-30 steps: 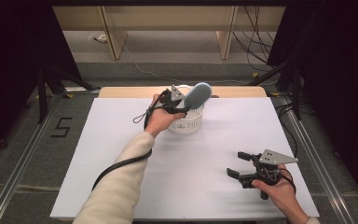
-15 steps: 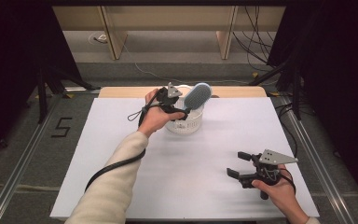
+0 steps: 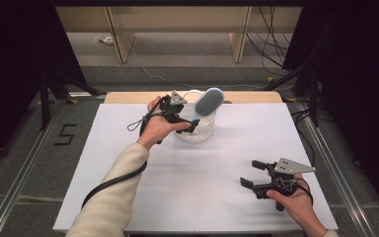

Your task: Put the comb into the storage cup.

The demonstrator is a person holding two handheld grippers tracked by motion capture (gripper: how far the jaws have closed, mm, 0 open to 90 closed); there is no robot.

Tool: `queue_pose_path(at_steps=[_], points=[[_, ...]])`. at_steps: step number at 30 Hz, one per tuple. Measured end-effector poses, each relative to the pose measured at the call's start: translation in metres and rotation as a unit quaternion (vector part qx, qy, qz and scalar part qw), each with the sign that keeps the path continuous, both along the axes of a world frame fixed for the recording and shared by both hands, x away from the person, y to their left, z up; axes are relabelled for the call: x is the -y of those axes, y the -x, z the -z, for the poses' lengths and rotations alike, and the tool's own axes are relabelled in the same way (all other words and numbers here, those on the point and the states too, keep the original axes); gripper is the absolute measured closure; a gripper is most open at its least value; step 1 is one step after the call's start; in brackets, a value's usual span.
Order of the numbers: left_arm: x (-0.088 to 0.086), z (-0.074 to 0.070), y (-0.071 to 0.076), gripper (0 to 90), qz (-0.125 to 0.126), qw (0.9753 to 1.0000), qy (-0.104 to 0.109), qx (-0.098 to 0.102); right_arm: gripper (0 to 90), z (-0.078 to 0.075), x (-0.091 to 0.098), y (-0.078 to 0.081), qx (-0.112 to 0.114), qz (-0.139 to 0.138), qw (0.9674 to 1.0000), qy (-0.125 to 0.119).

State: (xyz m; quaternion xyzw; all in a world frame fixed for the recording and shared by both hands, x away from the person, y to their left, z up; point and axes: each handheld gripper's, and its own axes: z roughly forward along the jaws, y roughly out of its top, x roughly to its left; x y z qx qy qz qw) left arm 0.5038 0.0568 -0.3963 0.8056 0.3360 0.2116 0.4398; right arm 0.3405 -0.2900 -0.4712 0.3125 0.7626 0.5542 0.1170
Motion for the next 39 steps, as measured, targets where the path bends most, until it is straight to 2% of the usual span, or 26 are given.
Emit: queue_pose_path(at_steps=[8, 12, 13, 19, 26, 28, 32, 39], points=[[-0.005, 0.001, 0.013, 0.0, -0.008, 1.0, 0.003, 0.004, 15.3, 0.0, 0.001, 0.0, 0.002, 0.002, 1.0, 0.0], [-0.007, 0.003, 0.018, 0.0, -0.006, 1.0, -0.002, 0.002, 15.3, 0.0, 0.0, 0.0, 0.002, 0.002, 1.0, 0.001], [-0.009, 0.005, 0.02, 0.0, -0.004, 0.9999, -0.01, 0.001, 15.3, 0.0, 0.0, 0.0, 0.002, 0.002, 1.0, 0.001], [-0.014, 0.01, 0.026, 0.0, -0.008, 0.9999, -0.01, -0.001, 15.3, 0.0, 0.0, 0.0, 0.002, 0.003, 1.0, 0.001], [-0.016, 0.014, 0.034, 0.0, -0.009, 1.0, 0.001, -0.001, 15.3, 0.0, 0.001, 0.0, 0.002, 0.004, 1.0, 0.001], [-0.017, 0.014, 0.036, 0.5, -0.012, 0.9999, 0.004, 0.009, 15.3, 0.0, 0.0, 0.0, 0.003, 0.004, 1.0, 0.002], [-0.018, 0.013, 0.039, 0.7, -0.013, 0.9998, 0.006, 0.014, 15.3, 0.0, 0.001, 0.0, 0.003, 0.004, 1.0, 0.001], [-0.019, 0.017, 0.046, 0.7, -0.011, 0.9999, 0.003, 0.01, 15.3, 0.0, 0.001, 0.0, 0.003, 0.004, 1.0, 0.001]])
